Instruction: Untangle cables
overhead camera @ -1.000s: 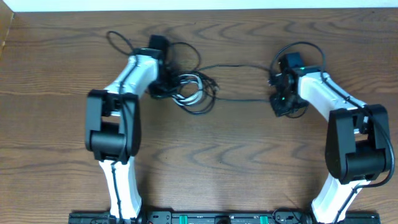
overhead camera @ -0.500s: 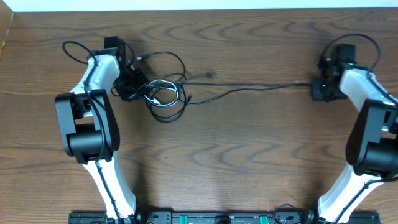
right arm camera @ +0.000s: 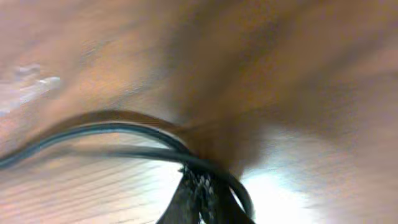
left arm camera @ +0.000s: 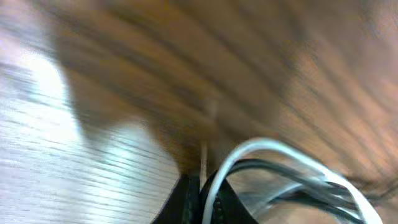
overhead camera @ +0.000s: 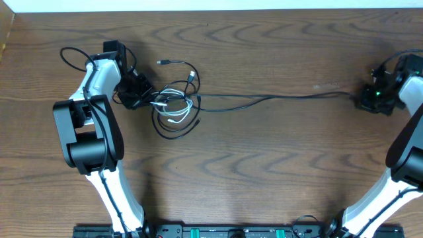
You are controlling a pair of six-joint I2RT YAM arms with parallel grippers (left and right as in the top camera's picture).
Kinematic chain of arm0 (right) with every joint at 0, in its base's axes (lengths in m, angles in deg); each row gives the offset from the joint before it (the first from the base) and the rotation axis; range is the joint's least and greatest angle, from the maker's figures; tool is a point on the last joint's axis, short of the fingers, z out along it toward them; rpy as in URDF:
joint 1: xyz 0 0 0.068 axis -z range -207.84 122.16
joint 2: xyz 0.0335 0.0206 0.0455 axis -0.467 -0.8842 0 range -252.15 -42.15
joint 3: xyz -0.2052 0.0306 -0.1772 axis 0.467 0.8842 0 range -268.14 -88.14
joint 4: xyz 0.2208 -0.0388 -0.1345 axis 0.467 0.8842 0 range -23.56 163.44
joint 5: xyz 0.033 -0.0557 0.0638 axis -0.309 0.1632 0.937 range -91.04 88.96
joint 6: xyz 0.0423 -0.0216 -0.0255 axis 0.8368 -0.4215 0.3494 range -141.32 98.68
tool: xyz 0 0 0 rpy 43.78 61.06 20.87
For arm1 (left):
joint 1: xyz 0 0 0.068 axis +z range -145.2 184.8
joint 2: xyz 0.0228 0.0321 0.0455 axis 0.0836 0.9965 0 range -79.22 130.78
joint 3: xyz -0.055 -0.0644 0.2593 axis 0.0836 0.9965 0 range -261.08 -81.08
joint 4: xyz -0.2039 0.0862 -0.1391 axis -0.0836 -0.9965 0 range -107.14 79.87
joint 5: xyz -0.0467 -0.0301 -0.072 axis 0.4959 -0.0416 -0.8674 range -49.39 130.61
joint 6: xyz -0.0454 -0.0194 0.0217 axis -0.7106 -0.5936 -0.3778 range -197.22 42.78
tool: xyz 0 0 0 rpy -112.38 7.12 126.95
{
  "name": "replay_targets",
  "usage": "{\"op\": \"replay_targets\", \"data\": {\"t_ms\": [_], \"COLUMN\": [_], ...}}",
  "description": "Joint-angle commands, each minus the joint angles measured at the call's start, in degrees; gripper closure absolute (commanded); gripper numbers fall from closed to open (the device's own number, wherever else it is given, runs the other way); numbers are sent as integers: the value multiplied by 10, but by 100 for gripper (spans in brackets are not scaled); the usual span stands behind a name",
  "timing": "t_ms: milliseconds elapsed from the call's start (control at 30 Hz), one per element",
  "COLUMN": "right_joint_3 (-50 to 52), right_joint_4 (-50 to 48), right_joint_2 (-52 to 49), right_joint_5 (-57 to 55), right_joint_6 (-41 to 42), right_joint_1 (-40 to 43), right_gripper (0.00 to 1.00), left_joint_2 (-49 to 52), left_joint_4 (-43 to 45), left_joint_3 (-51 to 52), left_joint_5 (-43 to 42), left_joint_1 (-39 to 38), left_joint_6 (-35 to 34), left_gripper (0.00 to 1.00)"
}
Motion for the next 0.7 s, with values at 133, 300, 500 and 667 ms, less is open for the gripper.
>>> {"op": "replay_targets", "data": {"t_ms": [133,300,500,667], "right_joint_3": [-169,-203,-203,-203], "right_joint_4": [133,170,167,166], "right_joint_2": [-18,-18,-18,-19], "right_joint_5": [63,94,91,91], "right_joint_6": [-35,-49,-49,-16], "right_joint_1": [-26,-112,-256,-350], "right_gripper": [78,68,47,36], "left_joint_2": [21,21,21,21], "left_joint_4": [0,0,0,0], "left_joint_3": [13,13,13,13], "left_joint_5": [86,84,82,65], "left_joint_1": [31,31,31,31], "left_joint_6": [-4,-4,-4,-4], "left_gripper": [93,93,93,93]}}
